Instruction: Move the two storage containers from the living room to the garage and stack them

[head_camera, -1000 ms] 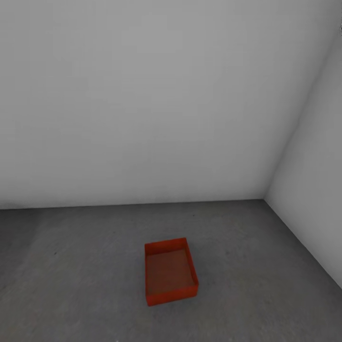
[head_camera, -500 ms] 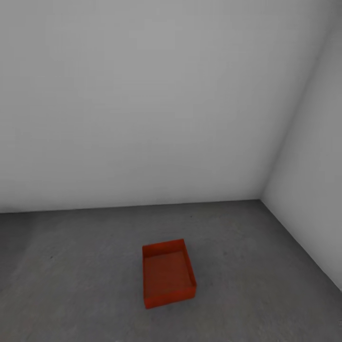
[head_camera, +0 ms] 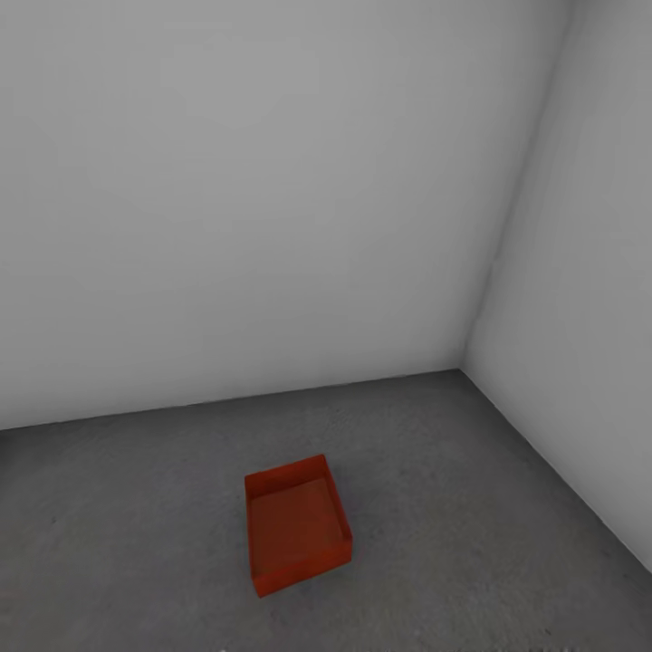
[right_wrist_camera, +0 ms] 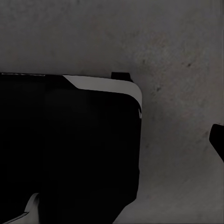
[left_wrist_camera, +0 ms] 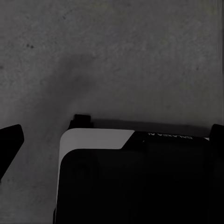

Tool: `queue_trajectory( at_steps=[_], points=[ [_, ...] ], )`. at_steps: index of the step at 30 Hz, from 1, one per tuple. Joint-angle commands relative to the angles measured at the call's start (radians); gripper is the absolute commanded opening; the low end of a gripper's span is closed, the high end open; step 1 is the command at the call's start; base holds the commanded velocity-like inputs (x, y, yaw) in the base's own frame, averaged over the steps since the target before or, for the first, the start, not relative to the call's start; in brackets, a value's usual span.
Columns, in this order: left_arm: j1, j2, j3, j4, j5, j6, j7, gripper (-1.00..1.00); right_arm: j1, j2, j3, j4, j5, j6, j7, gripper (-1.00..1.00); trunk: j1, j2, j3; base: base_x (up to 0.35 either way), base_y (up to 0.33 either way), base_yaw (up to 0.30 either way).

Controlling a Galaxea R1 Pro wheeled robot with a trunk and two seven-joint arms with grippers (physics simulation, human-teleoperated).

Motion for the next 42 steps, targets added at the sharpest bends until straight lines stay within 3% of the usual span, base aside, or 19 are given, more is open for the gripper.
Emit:
queue_trajectory(
  at_steps=[1,42],
  points=[
    [0.0,0.0,0.0,0.0,0.01,0.004,-0.003,1.0,-0.001,0.001,0.008,0.003,-0.007,-0.004,0.0,1.0,0.0,-0.001,-0.002,0.0,0.0,-0.259],
    [0.0,0.002,0.0,0.0,0.009,0.004,-0.003,1.0,-0.001,0.002,0.008,0.003,-0.007,-0.004,0.0,1.0,0.0,-0.001,-0.002,0.0,0.0,-0.259]
  ],
)
